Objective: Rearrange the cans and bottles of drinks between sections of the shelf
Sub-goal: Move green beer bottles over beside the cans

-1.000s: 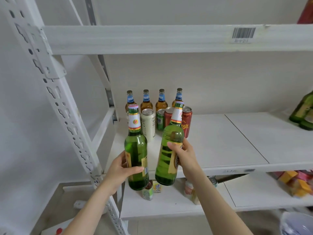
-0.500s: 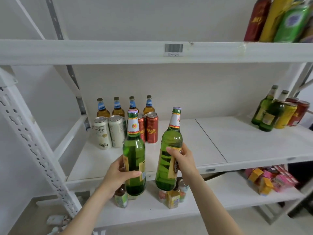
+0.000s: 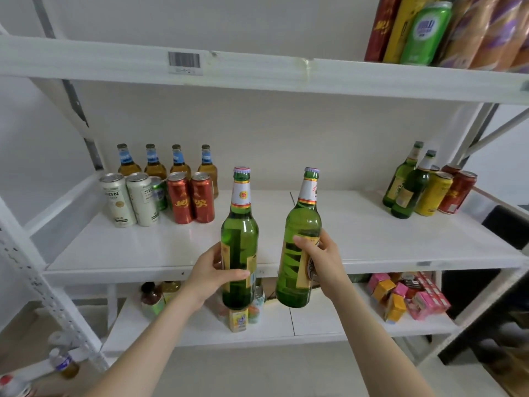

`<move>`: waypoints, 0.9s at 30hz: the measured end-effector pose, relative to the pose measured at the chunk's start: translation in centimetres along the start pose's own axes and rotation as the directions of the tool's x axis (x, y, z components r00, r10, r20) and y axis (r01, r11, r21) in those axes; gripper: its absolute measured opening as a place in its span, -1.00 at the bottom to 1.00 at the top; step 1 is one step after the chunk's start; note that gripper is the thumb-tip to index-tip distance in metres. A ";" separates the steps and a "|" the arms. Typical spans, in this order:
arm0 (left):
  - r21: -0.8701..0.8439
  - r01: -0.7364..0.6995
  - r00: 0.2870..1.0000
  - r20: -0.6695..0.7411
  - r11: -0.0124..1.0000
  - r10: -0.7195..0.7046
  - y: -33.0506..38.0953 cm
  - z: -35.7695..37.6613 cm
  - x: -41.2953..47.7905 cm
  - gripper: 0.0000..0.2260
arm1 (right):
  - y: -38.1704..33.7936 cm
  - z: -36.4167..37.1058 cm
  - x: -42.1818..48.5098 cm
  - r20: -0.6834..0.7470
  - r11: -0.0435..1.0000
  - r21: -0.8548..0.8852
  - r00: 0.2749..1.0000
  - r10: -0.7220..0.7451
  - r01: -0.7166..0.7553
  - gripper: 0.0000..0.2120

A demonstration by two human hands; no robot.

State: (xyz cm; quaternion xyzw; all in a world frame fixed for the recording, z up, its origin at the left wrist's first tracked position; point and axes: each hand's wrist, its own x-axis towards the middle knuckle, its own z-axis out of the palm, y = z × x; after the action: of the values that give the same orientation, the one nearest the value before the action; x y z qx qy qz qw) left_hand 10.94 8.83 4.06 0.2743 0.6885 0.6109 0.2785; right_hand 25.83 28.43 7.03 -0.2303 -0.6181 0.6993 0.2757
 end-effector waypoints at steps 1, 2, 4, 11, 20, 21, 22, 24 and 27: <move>0.010 -0.003 1.000 0.003 1.000 0.003 0.2 1.1 0.3 -0.26 | -0.1 -1.1 0.1 -0.006 1.000 0.008 1.000 0.001 -0.001 -0.65; 0.017 -0.005 1.000 0.012 1.000 0.005 0.3 2.1 0.8 -0.29 | -0.1 -2.1 0.3 -0.013 1.000 0.014 1.000 0.002 -0.002 -0.67; 0.029 -0.005 0.999 0.032 1.000 0.005 0.6 3.9 1.9 -0.34 | -0.1 -4.0 0.9 -0.033 1.000 0.018 0.999 0.005 -0.005 -0.69; 0.051 -0.016 0.999 0.051 0.999 0.014 1.2 9.7 7.8 -0.54 | 0.0 -10.3 5.4 -0.077 0.999 -0.029 0.997 -0.016 0.014 -0.74; 0.066 0.001 0.996 0.085 0.998 -0.007 2.0 18.1 15.2 -0.42 | -0.9 -19.5 11.7 -0.075 1.000 -0.014 0.997 -0.029 0.028 -0.60; 0.066 0.007 0.996 0.085 0.998 -0.012 2.0 19.4 15.7 -0.42 | -1.0 -20.7 12.2 -0.070 1.000 -0.013 0.997 -0.028 0.027 -0.61; 0.065 0.012 0.996 0.084 0.998 -0.018 2.0 20.7 16.2 -0.40 | -1.0 -22.0 12.8 -0.063 1.000 -0.015 0.998 -0.026 0.025 -0.63; 0.061 0.027 0.997 0.067 0.998 -0.031 2.0 23.4 17.2 -0.36 | -1.1 -24.7 13.9 -0.055 0.999 -0.029 0.998 -0.023 0.022 -0.58; 0.046 0.045 0.998 0.035 0.998 -0.047 1.9 27.7 18.3 -0.42 | -1.6 -28.9 15.3 -0.031 0.999 -0.042 0.999 -0.022 0.021 -0.54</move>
State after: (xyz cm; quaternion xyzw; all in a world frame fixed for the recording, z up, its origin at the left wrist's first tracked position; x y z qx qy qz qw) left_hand 18.22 41.21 2.29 0.2755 0.7030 0.5836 0.2987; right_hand 33.82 60.16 5.09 -0.2403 -0.6304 0.6796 0.2881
